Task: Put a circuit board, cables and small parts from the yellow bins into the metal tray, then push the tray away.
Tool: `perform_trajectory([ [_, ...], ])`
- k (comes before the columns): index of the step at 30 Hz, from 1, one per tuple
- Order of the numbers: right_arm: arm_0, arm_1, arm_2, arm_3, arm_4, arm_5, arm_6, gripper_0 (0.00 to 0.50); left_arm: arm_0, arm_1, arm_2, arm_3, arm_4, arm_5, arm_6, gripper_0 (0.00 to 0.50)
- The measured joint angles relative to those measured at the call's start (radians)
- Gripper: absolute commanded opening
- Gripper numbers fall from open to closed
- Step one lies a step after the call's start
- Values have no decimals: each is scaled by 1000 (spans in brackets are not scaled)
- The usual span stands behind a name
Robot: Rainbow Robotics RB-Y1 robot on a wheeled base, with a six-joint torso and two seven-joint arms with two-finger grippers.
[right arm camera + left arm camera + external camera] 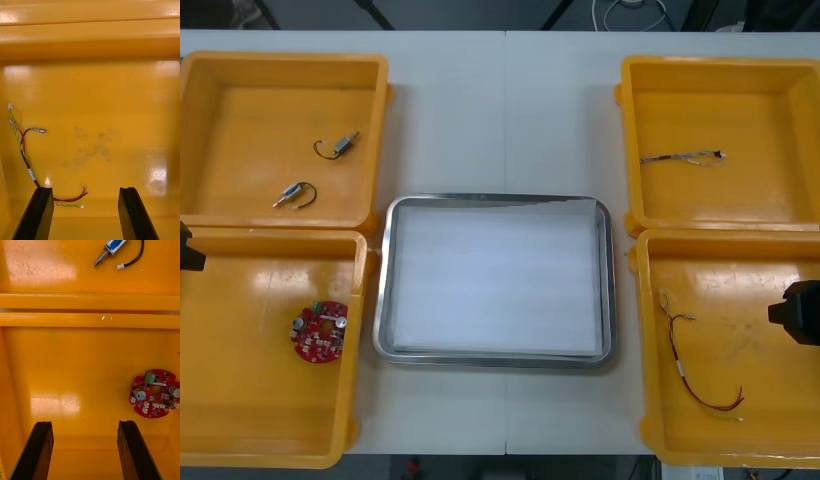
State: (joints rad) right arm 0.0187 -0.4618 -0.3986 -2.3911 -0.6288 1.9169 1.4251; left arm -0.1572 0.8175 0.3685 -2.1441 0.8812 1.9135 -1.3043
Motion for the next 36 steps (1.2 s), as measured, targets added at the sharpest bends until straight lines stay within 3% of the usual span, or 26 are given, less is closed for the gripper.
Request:
perform_trajectory([
  [36, 0, 0, 0, 0, 0, 0, 0, 500, 0, 0, 0, 0, 0, 0, 0, 500],
])
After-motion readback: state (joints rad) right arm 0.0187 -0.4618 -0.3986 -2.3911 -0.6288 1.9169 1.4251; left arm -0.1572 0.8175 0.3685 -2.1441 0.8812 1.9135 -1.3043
